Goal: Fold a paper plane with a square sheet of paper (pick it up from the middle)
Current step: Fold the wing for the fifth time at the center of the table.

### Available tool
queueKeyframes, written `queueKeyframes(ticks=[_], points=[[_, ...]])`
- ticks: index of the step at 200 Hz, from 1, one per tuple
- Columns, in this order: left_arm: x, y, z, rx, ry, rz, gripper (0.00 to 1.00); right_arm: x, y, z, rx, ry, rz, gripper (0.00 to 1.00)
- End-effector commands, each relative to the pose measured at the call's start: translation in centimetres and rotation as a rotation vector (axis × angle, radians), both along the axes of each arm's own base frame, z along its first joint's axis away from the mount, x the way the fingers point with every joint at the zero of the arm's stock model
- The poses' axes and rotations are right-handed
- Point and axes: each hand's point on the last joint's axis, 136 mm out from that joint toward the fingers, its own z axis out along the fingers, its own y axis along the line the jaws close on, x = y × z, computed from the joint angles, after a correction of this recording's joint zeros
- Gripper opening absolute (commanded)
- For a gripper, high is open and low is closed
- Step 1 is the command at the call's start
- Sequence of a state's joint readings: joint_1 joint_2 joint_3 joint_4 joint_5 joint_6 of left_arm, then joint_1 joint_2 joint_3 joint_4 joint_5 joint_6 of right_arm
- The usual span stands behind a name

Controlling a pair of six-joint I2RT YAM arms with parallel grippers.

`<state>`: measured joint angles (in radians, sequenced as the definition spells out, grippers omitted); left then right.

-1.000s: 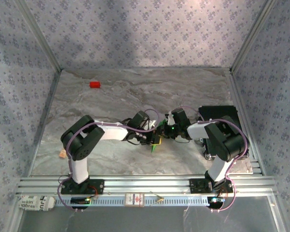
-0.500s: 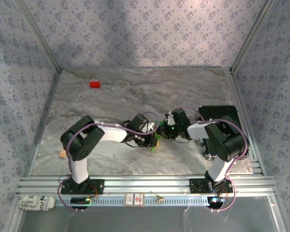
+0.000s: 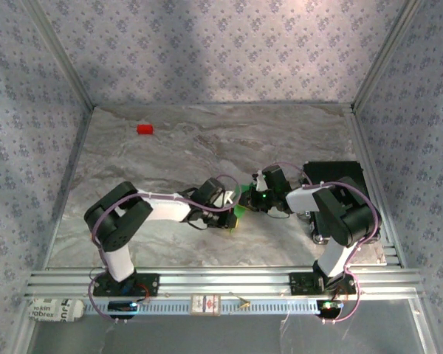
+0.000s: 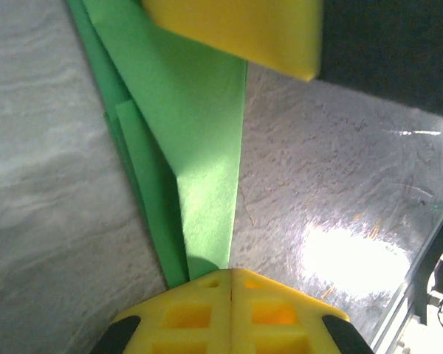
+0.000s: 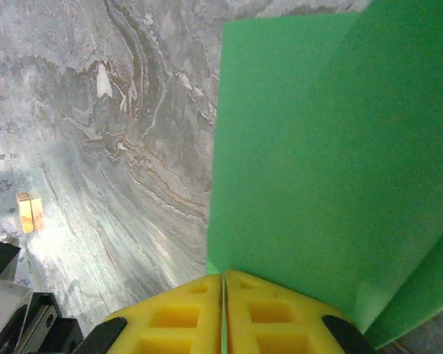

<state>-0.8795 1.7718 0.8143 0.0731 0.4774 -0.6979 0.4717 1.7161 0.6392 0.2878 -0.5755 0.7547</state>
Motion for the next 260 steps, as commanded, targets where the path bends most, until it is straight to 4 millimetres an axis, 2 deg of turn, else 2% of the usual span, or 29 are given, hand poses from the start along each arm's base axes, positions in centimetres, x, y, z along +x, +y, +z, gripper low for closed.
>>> queueKeyframes(ticks=[1,55,86,113,146,163,185,208,260], points=[[-3.2,3.7,-2.7,0.171,0.089,-0.026,0.04,-2.5,-3.8,-4.9,-0.184,0.143,-0.074,0.11],[-2.0,2.4,0.0,0.113,0.029,-0.025,0.02,-2.5,-3.8,-4.8,-0.183,0.143,-0.073,0.11],[-1.8,2.2,0.9,0.105,0.014,-0.028,0.01,-2.4,-3.8,-4.7,-0.184,0.139,-0.075,0.11],[-1.2,1.8,2.6,0.060,-0.029,-0.012,0.01,-2.5,-3.8,-4.8,-0.183,0.143,-0.076,0.11],[-0.1,0.2,5.3,-0.055,-0.060,0.025,0.01,-2.5,-3.8,-4.8,-0.183,0.142,-0.074,0.11],[-0.1,-0.8,6.0,-0.113,-0.047,0.014,0.01,-2.5,-3.8,-4.8,-0.184,0.143,-0.076,0.11],[-0.2,-1.8,5.7,-0.137,-0.016,-0.005,0.02,-2.5,-3.8,-4.8,-0.184,0.142,-0.075,0.11],[-0.3,-2.0,4.2,-0.109,0.017,-0.015,0.03,-2.4,-3.8,-4.8,-0.185,0.142,-0.076,0.11],[-1.5,0.4,0.0,0.009,0.075,0.015,0.02,-2.5,-3.8,-4.8,-0.186,0.144,-0.075,0.11]])
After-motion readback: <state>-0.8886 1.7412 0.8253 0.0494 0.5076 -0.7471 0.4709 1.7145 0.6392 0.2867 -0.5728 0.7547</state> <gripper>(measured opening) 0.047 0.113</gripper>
